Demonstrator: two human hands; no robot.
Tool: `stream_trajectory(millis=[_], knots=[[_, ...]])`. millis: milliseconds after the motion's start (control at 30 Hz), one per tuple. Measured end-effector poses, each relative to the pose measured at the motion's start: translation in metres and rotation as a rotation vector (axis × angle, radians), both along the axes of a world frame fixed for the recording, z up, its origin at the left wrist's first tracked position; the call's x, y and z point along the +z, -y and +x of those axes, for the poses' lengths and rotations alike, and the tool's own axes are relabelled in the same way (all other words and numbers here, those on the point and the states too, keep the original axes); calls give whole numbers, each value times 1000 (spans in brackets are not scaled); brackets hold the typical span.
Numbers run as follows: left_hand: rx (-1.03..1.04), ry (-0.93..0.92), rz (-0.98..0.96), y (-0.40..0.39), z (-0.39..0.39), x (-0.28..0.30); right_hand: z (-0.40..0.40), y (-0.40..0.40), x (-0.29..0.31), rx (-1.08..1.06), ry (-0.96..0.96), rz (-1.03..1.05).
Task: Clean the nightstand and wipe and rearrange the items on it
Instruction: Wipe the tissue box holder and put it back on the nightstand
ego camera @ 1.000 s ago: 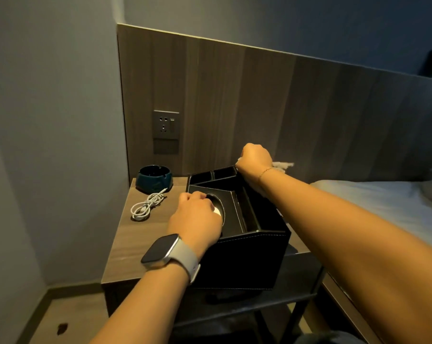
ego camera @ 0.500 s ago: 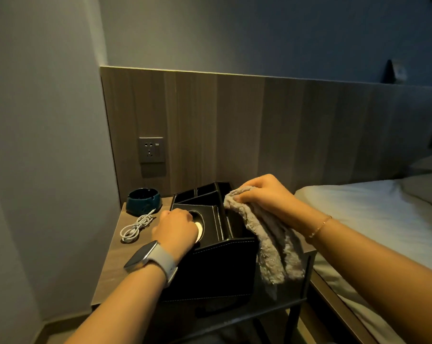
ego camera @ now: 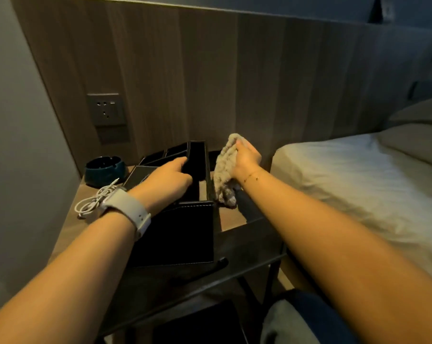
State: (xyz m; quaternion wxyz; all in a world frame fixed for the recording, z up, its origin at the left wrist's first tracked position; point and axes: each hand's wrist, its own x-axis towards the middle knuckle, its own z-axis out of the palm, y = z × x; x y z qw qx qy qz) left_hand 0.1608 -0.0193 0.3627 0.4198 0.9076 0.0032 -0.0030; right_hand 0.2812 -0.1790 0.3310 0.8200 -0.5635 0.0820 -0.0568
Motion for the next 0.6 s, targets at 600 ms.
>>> stream_trajectory(millis=[600], knots=[[-11, 6, 12, -19, 3, 6, -167, -26, -57, 345, 245, 119]])
